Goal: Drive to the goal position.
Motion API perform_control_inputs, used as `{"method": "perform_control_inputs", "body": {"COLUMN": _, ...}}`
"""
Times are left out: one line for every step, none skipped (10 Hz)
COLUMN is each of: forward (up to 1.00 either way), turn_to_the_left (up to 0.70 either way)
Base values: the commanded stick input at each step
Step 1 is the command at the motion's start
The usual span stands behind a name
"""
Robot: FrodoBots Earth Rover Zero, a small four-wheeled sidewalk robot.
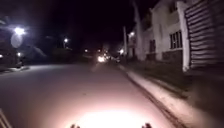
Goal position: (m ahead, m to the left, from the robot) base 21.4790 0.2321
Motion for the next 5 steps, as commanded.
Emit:
{"method": "perform_control_inputs", "body": {"forward": 0.85, "turn_to_the_left": 0.15}}
{"method": "perform_control_inputs", "body": {"forward": 0.85, "turn_to_the_left": 0.25}}
{"method": "perform_control_inputs", "body": {"forward": 0.85, "turn_to_the_left": 0.33}}
{"method": "perform_control_inputs", "body": {"forward": 0.85, "turn_to_the_left": 0.07}}
{"method": "perform_control_inputs", "body": {"forward": 0.85, "turn_to_the_left": 0.0}}
